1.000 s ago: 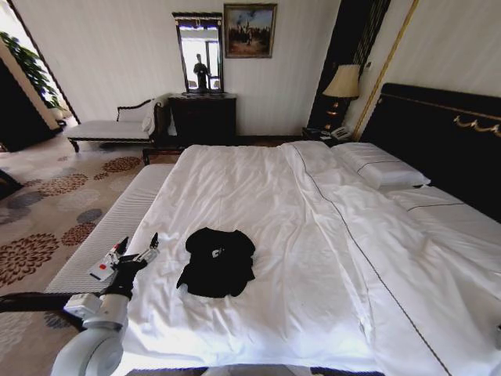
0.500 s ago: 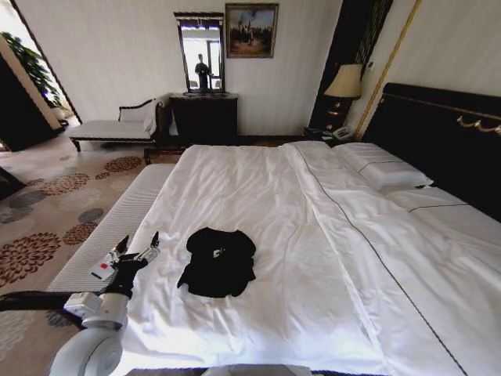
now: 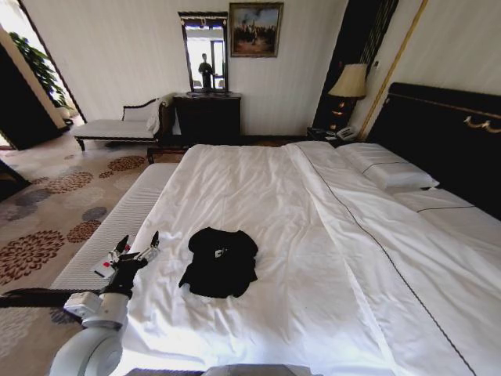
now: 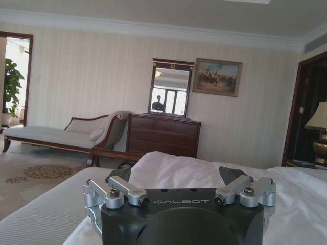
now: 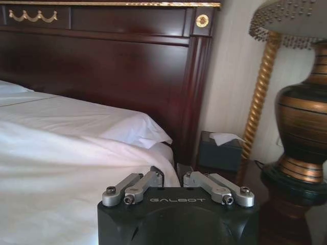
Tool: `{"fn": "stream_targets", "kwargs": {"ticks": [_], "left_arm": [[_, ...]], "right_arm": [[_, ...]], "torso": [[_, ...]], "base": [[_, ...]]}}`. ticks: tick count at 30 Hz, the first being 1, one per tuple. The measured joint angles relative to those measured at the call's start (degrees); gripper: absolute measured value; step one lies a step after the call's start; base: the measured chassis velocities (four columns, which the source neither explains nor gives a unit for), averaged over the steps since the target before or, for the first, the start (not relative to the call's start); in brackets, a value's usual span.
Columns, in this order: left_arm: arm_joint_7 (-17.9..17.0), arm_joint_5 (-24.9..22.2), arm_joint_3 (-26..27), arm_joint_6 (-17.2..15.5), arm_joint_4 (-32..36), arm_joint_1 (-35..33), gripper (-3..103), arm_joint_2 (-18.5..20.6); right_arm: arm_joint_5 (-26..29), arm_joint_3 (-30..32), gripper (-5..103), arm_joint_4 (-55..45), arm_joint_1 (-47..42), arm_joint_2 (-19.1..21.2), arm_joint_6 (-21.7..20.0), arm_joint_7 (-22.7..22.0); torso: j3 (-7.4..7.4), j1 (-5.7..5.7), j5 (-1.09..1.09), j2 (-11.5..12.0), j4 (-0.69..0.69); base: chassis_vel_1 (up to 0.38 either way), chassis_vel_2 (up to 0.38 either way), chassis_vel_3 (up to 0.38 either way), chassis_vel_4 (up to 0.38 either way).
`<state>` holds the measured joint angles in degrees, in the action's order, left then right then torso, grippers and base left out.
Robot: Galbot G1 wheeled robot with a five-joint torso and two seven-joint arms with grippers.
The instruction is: Fold the clothes on the bed.
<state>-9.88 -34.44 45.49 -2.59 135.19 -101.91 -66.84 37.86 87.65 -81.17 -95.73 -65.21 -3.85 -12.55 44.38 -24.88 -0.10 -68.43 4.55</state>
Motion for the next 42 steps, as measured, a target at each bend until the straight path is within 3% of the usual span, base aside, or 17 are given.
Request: {"fn": "stream_targets", "kwargs": {"ticks": [4,7,9,12,14,18,23,29,31,36,42], "left_arm": [[0.04,0.0,0.01,0.01,0.0,-0.1,98,-0.11],[0.05,0.02,-0.03,0.02,0.04,-0.07,98,-0.18],[0.05,0.02,-0.03,0.02,0.05,-0.06,98,-0.18],[0.05,0.02,-0.03,0.02,0.07,-0.03,98,-0.09],[0.06,0.02,-0.02,0.02,0.07,-0.03,98,-0.07],[0.09,0.25,-0.25,0.07,-0.03,-0.12,98,-0.19],[0.23,0.98,-0.71,0.07,-0.49,-0.54,98,-0.58],[0.3,0.68,0.41,0.15,-2.48,-1.53,95,-0.61],[0.5,0.91,1.26,1.23,-4.19,-2.54,101,-0.36],[0.64,1.32,1.02,1.47,-4.36,-2.76,98,-0.26],[0.55,2.06,0.3,1.43,-4.73,-2.28,98,-0.38]], "right_arm": [[-0.86,0.18,27,-0.17,-0.75,-0.83,0.73,0.2],[-1.34,0.2,37,-0.58,-1.03,-1.65,1.14,0.42],[-1.34,0.21,42,-0.63,-1.07,-1.74,1.21,0.44],[-0.74,0.04,59,-1.95,-1.69,-2.74,2.08,1.44],[-0.65,-0.13,59,-2.53,-1.94,-3.04,2.85,2.25],[-1.83,-3.94,81,-8.65,-4.84,-6.18,10.75,7.9],[-6.09,-8.81,96,-16.06,-5.87,-9.96,13.43,9.77],[-9.92,-16.79,100,-24.49,-7.97,-13.62,14.85,10.45],[-16.01,-23.21,100,-29.97,-9.79,-16.55,16.23,11.72],[-18.92,-25.05,100,-31.27,-9.76,-17.16,16.12,11.68],[-18.4,-25.69,100,-31.51,-10.12,-17.59,15.89,11.53]], "torso": [[0.0,0.01,0.02,-0.02,0.0],[0.0,0.02,0.05,-0.02,-0.11],[0.0,0.02,0.05,-0.02,-0.12],[0.0,0.01,0.06,-0.01,-0.11],[0.0,0.01,0.06,-0.01,-0.12],[0.0,0.01,0.05,-0.02,-0.12],[0.0,0.01,0.06,-0.01,-0.14],[0.0,0.01,0.04,0.0,-0.15],[0.0,0.01,0.04,0.0,-0.14],[0.0,0.01,0.05,0.0,-0.14],[0.0,0.01,0.06,0.0,-0.14]], "base": [[0.0,0.0,0.0,0.0],[0.0,0.0,0.0,0.0],[0.0,0.0,0.0,0.0],[0.0,0.0,0.0,0.0],[0.0,0.0,0.0,0.0],[0.0,0.0,0.0,0.0],[0.0,0.0,0.0,0.0],[0.0,0.0,0.0,0.0],[0.0,0.0,0.0,0.0],[0.0,0.0,0.0,0.0],[0.0,0.0,0.0,0.0]]}}
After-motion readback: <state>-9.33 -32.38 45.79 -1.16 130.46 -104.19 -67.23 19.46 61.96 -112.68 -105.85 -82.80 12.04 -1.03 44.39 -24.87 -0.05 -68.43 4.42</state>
